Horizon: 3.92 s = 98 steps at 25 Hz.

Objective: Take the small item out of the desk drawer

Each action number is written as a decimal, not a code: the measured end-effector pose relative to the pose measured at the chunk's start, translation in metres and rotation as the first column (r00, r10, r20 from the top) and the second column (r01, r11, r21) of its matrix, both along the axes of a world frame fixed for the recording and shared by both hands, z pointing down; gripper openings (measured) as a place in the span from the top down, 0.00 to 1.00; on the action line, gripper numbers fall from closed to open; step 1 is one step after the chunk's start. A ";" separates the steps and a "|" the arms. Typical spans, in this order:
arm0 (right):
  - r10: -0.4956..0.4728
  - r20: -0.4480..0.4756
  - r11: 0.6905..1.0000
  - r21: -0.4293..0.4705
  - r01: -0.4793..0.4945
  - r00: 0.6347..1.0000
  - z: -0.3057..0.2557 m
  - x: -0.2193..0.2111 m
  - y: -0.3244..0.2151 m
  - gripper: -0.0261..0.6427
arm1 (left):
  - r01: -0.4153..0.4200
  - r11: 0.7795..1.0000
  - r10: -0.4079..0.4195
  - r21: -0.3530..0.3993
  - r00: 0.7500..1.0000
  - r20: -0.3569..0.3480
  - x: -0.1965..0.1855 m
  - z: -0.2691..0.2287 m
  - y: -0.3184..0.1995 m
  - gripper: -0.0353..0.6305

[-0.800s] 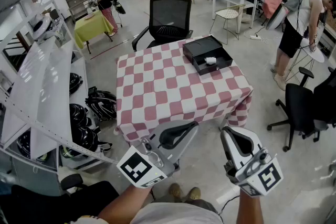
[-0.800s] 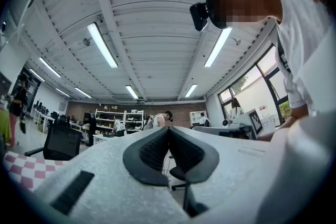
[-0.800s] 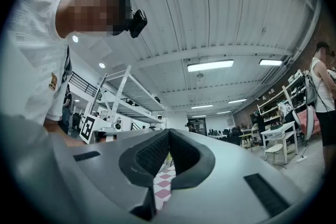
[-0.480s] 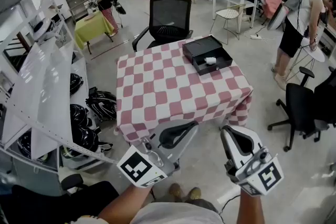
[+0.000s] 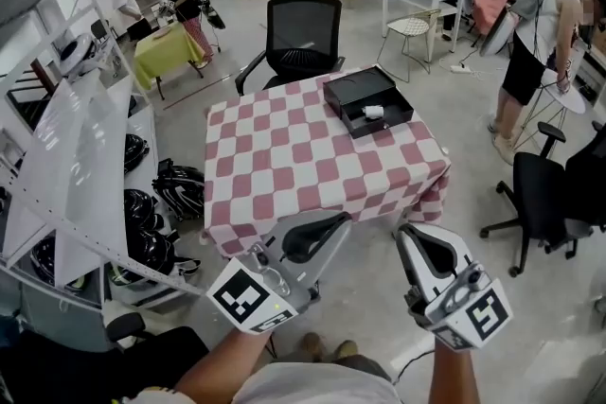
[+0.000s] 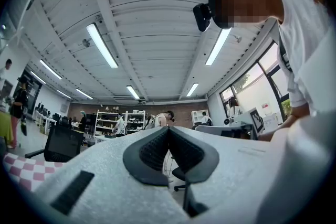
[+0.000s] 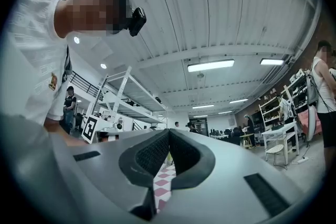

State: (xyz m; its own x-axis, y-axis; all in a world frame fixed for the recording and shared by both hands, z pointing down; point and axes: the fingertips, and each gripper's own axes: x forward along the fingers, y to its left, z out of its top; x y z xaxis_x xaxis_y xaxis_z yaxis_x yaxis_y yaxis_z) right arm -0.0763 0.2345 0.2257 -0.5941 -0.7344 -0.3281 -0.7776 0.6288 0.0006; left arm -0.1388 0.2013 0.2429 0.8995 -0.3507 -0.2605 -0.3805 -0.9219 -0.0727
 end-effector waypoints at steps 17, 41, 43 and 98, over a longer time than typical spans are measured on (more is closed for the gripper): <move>-0.012 -0.031 1.000 -0.002 0.012 0.999 0.012 0.052 0.001 0.94 | 0.044 0.999 -0.044 0.012 0.999 0.014 0.038 -0.002 -0.001 0.93; 0.008 -0.053 1.000 -0.010 -0.008 0.999 0.012 0.090 -0.103 0.94 | 0.050 0.999 -0.050 0.004 0.999 -0.010 0.069 0.006 -0.112 0.93; 0.012 -0.056 1.000 -0.010 -0.013 0.998 0.012 0.093 -0.121 0.94 | 0.049 0.999 -0.049 0.002 0.999 -0.011 0.072 0.007 -0.132 0.93; -0.065 -0.215 0.990 -0.135 0.037 0.974 0.073 0.204 -0.444 0.94 | -0.002 1.000 -0.004 0.010 0.819 0.574 0.201 0.140 -0.468 0.92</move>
State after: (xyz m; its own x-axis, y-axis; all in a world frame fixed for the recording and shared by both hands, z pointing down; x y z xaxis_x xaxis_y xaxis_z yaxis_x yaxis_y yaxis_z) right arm 0.1272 -0.2096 0.2984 -0.6786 -0.7289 -0.0908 -0.7345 0.6735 0.0832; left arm 0.0626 -0.2662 0.3830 0.8867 -0.3518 0.3001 -0.2677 -0.9197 -0.2872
